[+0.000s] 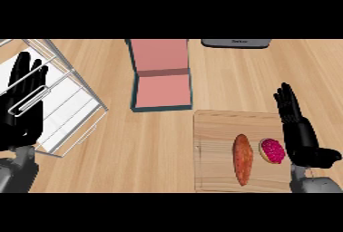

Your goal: Pick the cupcake from the cutting board and place it in the cardboard box

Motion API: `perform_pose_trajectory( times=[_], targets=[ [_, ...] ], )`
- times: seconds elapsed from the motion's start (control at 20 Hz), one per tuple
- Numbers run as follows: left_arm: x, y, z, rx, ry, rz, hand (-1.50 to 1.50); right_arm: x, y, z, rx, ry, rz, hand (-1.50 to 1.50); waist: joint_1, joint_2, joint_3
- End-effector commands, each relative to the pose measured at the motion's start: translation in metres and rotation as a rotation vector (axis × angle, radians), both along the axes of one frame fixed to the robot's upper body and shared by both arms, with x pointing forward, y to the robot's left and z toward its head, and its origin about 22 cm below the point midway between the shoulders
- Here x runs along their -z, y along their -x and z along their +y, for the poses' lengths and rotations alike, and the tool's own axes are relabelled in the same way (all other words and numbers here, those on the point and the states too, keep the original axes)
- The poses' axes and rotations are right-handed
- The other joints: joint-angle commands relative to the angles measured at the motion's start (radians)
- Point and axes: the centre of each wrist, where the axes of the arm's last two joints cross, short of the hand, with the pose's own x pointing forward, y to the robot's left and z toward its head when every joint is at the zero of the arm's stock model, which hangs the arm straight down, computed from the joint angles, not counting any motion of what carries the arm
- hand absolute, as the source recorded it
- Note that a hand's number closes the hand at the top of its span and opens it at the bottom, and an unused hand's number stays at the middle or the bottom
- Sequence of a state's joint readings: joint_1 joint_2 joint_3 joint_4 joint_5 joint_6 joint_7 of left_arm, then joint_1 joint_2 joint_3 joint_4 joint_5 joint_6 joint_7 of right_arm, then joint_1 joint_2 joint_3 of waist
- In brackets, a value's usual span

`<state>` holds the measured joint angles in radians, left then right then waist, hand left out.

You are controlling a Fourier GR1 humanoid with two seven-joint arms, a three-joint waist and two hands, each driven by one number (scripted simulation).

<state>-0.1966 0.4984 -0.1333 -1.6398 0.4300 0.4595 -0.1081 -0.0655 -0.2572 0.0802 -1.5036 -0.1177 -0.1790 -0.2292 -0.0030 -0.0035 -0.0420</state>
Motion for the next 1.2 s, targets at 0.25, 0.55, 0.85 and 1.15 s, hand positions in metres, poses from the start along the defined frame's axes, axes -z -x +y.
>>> perform_pose_trajectory(
  times=[0.25, 0.55, 0.85, 1.15],
  targets=[
    [0.016, 0.014, -0.024, 0.272, -0.229, 0.221, 0.00, 0.041, 0.041, -0.004, 0.290, 0.031, 0.299, -1.50, -0.101, 0.011, 0.041],
    [0.019, 0.036, -0.020, 0.118, -0.144, 0.230, 0.00, 0.044, 0.065, -0.073, 0.318, 0.706, 0.218, -1.50, -0.163, 0.027, 0.031],
    [0.018, 0.045, -0.011, 0.052, -0.155, 0.247, 0.00, 0.023, 0.066, -0.078, 0.275, 0.950, 0.125, -1.50, -0.211, 0.015, 0.026],
    [0.018, 0.054, -0.002, 0.038, -0.153, 0.247, 0.00, 0.015, 0.072, -0.064, 0.209, 1.014, 0.213, -1.50, -0.217, 0.013, 0.026]
  ],
)
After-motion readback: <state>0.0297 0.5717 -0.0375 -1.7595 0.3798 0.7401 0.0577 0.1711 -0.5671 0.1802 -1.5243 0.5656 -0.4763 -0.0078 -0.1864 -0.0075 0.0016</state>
